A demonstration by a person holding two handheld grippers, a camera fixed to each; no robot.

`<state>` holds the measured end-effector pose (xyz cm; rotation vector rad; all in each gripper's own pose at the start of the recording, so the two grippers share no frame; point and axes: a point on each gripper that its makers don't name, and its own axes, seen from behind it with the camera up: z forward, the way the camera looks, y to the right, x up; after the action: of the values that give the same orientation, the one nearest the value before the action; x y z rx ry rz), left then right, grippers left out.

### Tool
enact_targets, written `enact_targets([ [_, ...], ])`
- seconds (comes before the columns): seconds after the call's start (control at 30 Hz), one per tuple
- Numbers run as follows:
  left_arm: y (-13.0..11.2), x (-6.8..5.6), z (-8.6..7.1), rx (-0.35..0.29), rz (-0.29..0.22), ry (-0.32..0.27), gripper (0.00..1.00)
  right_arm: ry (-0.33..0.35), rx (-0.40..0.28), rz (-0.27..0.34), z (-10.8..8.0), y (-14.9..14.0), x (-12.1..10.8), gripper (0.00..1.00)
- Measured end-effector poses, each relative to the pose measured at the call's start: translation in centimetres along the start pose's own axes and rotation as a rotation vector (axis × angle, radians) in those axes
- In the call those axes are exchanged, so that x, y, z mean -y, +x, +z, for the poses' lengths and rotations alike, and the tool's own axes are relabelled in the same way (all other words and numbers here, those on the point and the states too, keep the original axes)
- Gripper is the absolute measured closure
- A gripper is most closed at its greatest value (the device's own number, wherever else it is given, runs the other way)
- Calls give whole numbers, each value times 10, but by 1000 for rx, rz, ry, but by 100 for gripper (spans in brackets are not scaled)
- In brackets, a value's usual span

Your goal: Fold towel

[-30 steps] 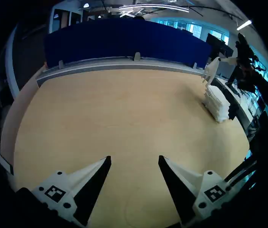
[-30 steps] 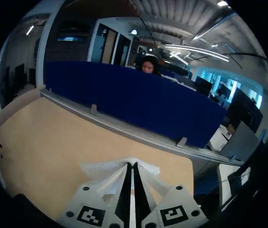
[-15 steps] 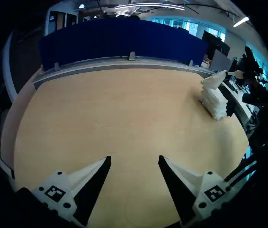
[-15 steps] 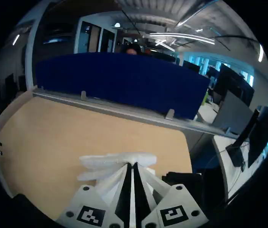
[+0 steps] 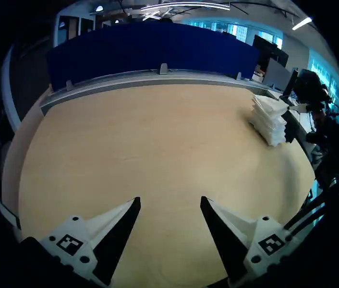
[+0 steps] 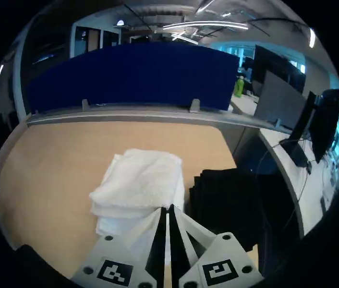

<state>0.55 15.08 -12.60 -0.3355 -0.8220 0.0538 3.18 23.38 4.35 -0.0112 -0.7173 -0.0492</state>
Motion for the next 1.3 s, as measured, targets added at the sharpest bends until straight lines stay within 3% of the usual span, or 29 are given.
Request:
enact_targets([
  [0.3,-4,3,-3,4,3,5,7,-65,71,84,19,-39,-14,97],
  [0.6,-5,2,-6,8,11,8,8,-110,126,98,36,-61,-14,95],
  [0.83,-3,3,-7,5,11,6,8,-117,103,112,28,-60,-16,81],
  [1.03,1,1,-7,2,21,-1,8,-120,89,108,20,-62,-19,77],
  [1.07,2,1,-7,1,22,-3,8,-121,85,106,18,-62,-20,72],
  [1.23,4,-2,-7,-1,25,-9,8,-102,44,97,11,-51,-13,22],
  [1.3,4,-3,-7,-1,25,-11,8,-87,19,92,9,-44,-8,8],
])
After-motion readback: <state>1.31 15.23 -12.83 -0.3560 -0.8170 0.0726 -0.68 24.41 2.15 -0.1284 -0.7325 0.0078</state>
